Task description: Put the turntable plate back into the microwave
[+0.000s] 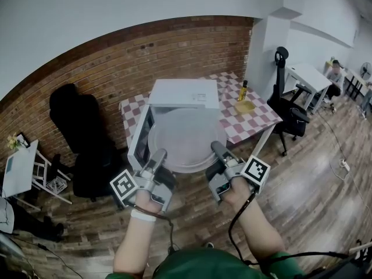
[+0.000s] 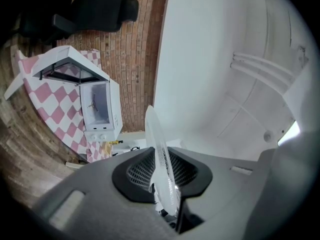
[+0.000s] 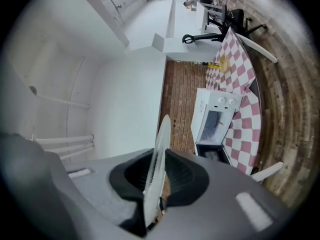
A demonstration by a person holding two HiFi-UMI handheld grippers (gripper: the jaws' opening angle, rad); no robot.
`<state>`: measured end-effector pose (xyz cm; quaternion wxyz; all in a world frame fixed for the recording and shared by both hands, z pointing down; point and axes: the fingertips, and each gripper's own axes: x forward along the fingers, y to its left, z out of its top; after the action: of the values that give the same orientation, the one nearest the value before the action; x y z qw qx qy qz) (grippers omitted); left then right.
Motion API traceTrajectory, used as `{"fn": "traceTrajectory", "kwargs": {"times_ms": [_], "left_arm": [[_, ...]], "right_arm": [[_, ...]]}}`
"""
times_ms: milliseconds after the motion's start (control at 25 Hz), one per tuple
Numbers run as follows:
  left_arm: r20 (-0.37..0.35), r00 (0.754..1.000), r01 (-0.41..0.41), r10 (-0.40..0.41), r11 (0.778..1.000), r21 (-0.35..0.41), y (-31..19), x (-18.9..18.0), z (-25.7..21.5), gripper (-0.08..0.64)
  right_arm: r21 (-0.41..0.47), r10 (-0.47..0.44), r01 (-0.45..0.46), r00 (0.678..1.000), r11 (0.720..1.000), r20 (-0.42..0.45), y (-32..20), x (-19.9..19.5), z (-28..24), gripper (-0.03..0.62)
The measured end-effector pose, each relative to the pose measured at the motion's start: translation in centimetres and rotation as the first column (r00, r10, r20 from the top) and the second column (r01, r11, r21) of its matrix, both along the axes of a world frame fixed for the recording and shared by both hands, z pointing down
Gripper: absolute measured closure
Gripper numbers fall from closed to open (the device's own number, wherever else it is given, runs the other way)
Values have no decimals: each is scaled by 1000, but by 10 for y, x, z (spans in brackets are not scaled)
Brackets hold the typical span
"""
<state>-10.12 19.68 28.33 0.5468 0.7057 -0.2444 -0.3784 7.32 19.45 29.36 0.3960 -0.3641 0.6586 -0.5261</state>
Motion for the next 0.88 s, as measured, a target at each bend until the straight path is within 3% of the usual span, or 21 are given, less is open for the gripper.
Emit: {"fn": "traceTrajectory", "kwargs": {"times_ms": [480, 880], "left_arm": [[13, 996, 92, -92, 995, 33, -7, 15, 26, 494], [31, 997, 67, -68, 997, 32, -78, 2, 66, 492]], "right_arm": [[53, -117, 118, 993, 992, -19, -24, 13, 31, 543], [45, -112, 114, 992, 992, -62, -91, -1, 72, 537]]}}
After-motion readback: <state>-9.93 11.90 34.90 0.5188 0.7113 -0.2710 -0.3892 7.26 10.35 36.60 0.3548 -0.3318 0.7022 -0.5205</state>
